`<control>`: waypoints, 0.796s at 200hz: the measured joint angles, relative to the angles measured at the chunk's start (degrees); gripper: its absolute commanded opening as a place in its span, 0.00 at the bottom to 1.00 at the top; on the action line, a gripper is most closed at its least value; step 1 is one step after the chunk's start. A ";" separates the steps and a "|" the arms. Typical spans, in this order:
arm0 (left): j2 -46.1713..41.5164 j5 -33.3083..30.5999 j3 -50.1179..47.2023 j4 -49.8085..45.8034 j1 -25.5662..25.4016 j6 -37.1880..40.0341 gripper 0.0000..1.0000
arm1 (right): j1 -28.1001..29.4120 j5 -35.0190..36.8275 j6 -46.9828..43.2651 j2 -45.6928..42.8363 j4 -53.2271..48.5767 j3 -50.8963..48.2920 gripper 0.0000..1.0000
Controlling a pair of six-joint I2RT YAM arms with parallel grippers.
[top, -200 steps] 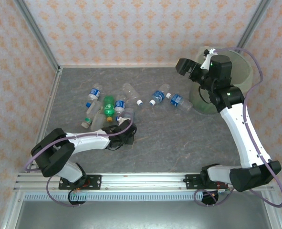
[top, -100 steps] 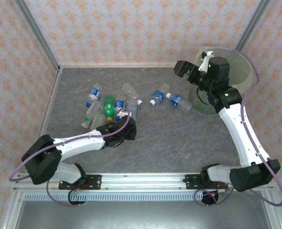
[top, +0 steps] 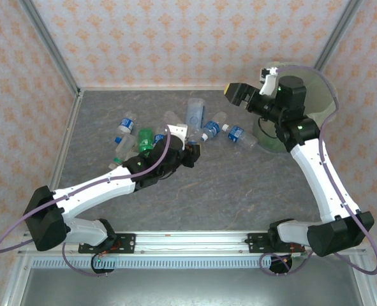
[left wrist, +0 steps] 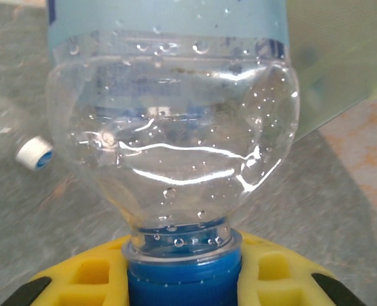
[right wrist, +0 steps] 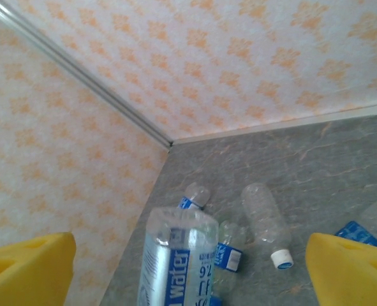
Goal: Put the plastic bottles in the bin
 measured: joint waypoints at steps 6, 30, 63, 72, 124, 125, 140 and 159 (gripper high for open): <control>0.24 0.17 0.98 0.22 -0.26 0.37 0.10 | 0.07 -0.83 0.09 0.00 0.09 -0.39 0.89; 1.81 1.49 4.48 0.83 -1.05 1.97 0.10 | 0.39 -4.55 0.20 0.44 0.09 -1.05 0.87; 4.83 2.93 7.74 0.79 -1.97 3.61 0.10 | 0.70 -8.31 0.20 1.18 0.15 -1.11 0.86; 5.46 3.21 8.31 0.59 -2.12 3.85 0.10 | 0.94 -8.92 0.17 1.44 0.13 -1.11 0.86; 7.50 3.74 11.43 -2.25 -2.49 4.42 0.10 | 1.64 -9.38 -0.50 3.32 -0.68 -1.07 0.81; 7.52 3.72 11.47 -2.27 -2.49 4.42 0.10 | 1.66 -9.38 -0.50 3.34 -0.72 -1.09 0.81; 7.69 4.00 12.13 -2.43 -2.62 4.70 0.10 | 1.90 -9.18 -0.48 3.65 -1.88 -1.09 0.81; 7.69 4.44 12.76 -1.90 -3.41 4.87 0.10 | 2.58 -8.28 -0.50 3.74 -3.08 -1.07 0.82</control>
